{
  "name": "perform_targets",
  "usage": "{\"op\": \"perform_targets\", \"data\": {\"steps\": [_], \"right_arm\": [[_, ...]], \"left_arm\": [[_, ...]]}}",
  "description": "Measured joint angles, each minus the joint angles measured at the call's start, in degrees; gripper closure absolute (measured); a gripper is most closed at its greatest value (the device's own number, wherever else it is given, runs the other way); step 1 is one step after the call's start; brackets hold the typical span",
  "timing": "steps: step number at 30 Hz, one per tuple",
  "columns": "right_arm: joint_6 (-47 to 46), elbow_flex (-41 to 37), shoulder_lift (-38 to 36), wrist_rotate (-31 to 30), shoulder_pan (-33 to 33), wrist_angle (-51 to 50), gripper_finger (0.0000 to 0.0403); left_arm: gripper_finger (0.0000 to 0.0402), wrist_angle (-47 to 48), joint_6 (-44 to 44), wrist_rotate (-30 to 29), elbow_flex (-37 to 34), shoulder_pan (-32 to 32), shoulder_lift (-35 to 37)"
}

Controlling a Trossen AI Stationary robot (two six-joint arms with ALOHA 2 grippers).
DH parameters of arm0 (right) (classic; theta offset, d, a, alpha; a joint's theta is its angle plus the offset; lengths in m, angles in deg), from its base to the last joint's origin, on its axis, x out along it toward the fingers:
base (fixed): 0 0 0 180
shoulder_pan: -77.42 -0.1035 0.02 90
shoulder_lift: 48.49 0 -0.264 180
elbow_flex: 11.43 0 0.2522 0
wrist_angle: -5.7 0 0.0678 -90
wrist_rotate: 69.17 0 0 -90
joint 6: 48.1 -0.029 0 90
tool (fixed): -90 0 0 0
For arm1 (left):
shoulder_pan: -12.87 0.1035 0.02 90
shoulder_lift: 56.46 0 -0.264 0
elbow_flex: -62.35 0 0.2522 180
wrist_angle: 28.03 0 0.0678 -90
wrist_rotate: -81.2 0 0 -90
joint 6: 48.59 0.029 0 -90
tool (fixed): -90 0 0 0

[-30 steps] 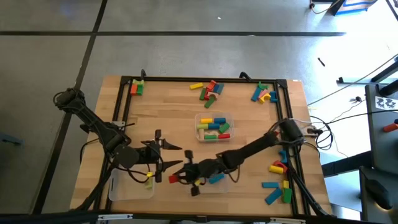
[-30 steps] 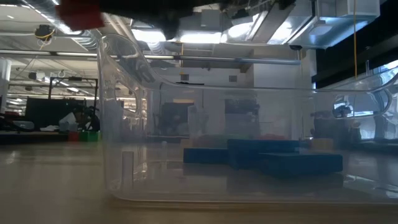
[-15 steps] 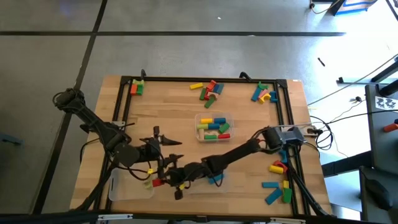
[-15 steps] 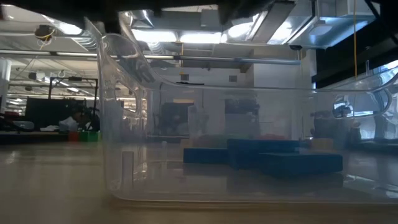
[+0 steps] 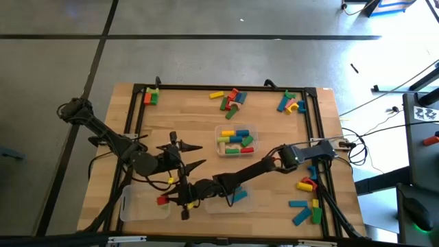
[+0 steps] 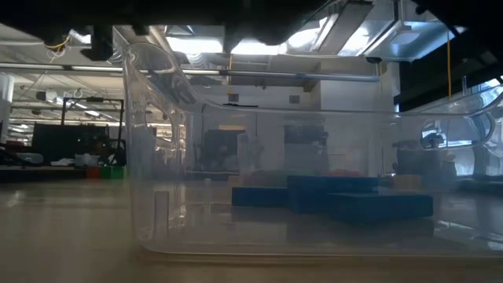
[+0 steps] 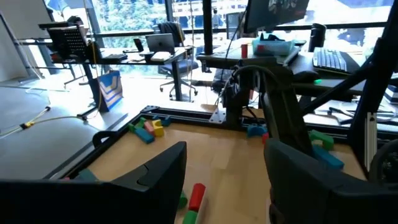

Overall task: Sort blocks by size
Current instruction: Put the red arch block into the bottom left transparent bin, then put the yellow cylindrical block into the top transparent bin

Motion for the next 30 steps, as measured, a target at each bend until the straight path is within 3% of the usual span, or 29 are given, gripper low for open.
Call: {"op": "perform_targets", "data": {"steps": [8,16,20,30], "right_arm": [[-2.4,1.1,1.2,1.0,0.9,1.2,0.0353],[-4.8,1.1,1.2,1.5,1.0,-0.8,0.0248],[-4.4,1.1,1.2,1.4,1.0,-1.4,0.0214],[-1.0,1.1,-4.1,1.3,0.5,-13.7,0.0214]], "left_arm": [[0.0192,-0.2,-0.2,0.0,0.0,0.0,0.0],[0.0192,-0.2,-0.1,0.0,0.0,0.0,0.0],[0.0192,-0.2,-0.1,0.0,0.0,-0.1,0.0],[0.0192,1.1,0.2,0.0,0.0,-4.2,4.7]]}}
